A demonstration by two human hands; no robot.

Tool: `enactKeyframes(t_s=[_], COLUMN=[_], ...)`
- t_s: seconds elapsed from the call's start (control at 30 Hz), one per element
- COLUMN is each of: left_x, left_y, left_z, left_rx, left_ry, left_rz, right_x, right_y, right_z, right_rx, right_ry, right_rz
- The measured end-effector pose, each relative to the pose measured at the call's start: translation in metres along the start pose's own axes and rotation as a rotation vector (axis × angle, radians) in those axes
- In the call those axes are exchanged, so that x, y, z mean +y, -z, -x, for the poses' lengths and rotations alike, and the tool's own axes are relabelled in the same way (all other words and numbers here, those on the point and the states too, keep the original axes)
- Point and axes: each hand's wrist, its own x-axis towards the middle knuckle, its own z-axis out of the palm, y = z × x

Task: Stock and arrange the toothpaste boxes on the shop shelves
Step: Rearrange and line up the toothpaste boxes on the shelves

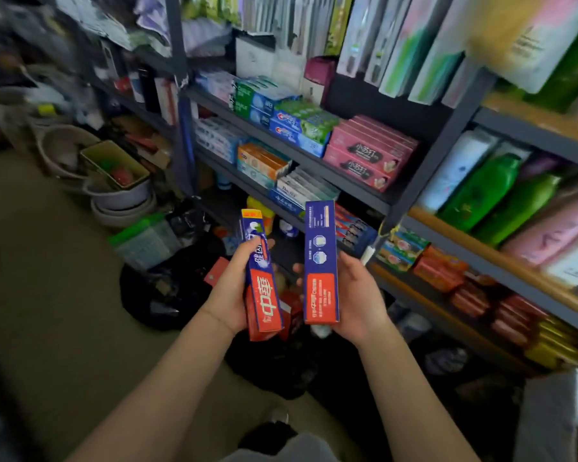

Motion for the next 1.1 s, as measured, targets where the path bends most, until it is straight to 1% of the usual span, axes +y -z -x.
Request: enactKeyframes(t_s=[0.13,0.23,0.3,0.4,0.47,0.53,0.63,0.7,0.77,0.87,0.93,1.0,1.1], left_x=[0.038,0.075,0.104,0.145,0.165,0.179,0.200,0.212,0.226,0.255,0.278,0.304,0.348], left_y=[0.018,0.025,0.028,0.027,0.025,0.027,0.033,0.037,0.041,0.046,0.053,0.057,0.065], left_z=[-0.053,-0.100,-0.129,-0.169,-0.193,-0.217,-0.245,-0.266,-0.285,-0.313,-0.335,-0.356,-0.385], left_rx=[-0.021,0.029,0.062,0.106,0.095,0.076,0.081,0.035,-0.031,-0.111,-0.156,-0.192,-0.225], left_ry=[-0.025,-0.051,-0.052,-0.047,-0.052,-0.049,-0.072,-0.074,-0.075,-0.045,-0.008,0.044,0.064], left_rz=[0.042,0.025,0.034,0.016,-0.009,-0.016,0.038,0.066,0.078,0.092,0.123,0.166,0.183], right_x=[-0.015,-0.031,-0.047,-0.072,-0.086,-0.097,-0.115,-0.125,-0.132,-0.147,-0.160,-0.173,-0.185], right_y=[-0.024,-0.047,-0.067,-0.093,-0.107,-0.119,-0.137,-0.150,-0.162,-0.190,-0.210,-0.235,-0.269], right_z=[-0.065,-0.123,-0.159,-0.206,-0.235,-0.262,-0.298,-0.318,-0.337,-0.363,-0.384,-0.410,-0.460], right_rx=[-0.079,-0.136,-0.159,-0.185,-0.184,-0.151,-0.152,-0.158,-0.129,-0.142,-0.129,-0.096,-0.078], right_ry=[0.009,-0.023,-0.057,-0.042,0.038,0.130,0.168,0.155,0.118,0.061,0.062,0.076,0.103], right_rz=[-0.022,-0.071,-0.060,0.114,0.285,0.405,0.458,0.487,0.454,0.274,0.176,0.140,0.076])
